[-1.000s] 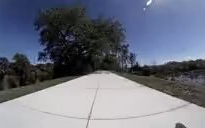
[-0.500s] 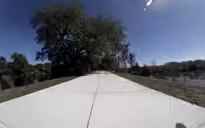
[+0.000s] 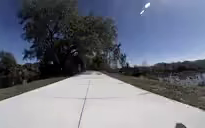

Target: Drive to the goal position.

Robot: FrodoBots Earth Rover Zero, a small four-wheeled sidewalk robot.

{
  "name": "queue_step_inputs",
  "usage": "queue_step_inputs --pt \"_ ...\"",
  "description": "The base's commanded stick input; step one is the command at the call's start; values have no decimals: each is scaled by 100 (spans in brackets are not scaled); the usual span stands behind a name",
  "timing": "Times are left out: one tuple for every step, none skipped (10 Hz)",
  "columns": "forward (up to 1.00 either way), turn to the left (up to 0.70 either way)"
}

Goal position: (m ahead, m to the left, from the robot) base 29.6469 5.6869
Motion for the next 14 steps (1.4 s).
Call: queue_step_inputs --pt "100 0" --pt "100 0" --pt "100 0" --pt "100 0" --pt "100 0" --pt "100 0" --pt "100 0" --pt "100 0" --pt "100 0" --pt "100 0" --pt "100 0" --pt "100 0" --pt "100 0" --pt "100 0"
